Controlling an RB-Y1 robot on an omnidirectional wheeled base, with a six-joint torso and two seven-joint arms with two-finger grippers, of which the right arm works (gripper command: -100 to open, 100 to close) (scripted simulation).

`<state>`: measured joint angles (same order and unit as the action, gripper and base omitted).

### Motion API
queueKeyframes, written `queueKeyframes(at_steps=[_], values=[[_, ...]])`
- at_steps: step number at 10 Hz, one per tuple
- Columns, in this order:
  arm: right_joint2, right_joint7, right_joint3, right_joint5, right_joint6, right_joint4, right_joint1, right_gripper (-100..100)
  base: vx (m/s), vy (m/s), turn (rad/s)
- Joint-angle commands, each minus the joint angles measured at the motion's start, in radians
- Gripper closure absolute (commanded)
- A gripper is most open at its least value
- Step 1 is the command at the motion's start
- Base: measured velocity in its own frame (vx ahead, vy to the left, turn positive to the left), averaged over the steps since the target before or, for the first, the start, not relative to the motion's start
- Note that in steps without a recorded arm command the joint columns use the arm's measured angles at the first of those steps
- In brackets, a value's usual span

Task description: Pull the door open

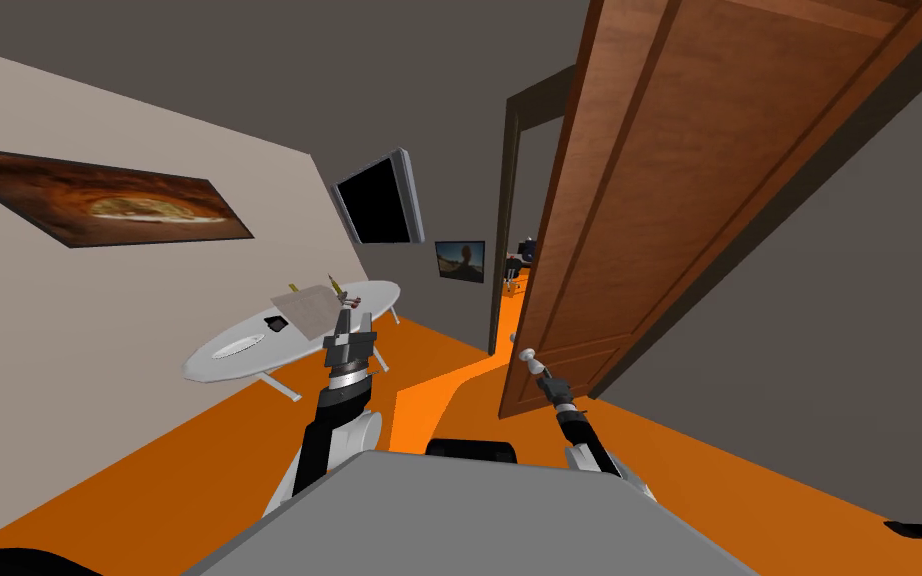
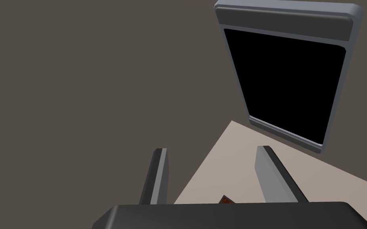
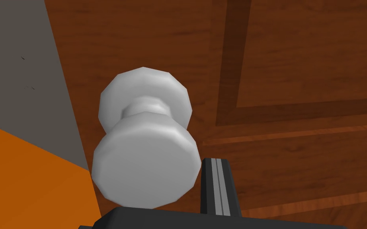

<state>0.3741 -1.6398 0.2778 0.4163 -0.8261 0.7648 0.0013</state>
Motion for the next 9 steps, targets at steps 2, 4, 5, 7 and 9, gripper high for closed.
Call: queueKeyframes(at_steps=[2, 4, 5, 7, 9], values=[[-0.017, -0.009, 0.037, -0.019, -0.017, 0.018, 0.009, -100, -0.071, -0.051, 0.047], [-0.016, -0.013, 0.042, -0.022, -0.021, -0.004, 0.010, -100, -0.052, -0.030, 0.020], [-0.016, -0.013, 0.042, -0.022, -0.021, 0.002, 0.010, -100, -0.033, 0.002, -0.015], [-0.016, -0.013, 0.042, -0.022, -0.021, 0.019, 0.010, -100, -0.003, 0.000, -0.025], [-0.015, -0.015, 0.046, -0.024, -0.024, 0.020, 0.011, -100, -0.003, -0.014, 0.030]])
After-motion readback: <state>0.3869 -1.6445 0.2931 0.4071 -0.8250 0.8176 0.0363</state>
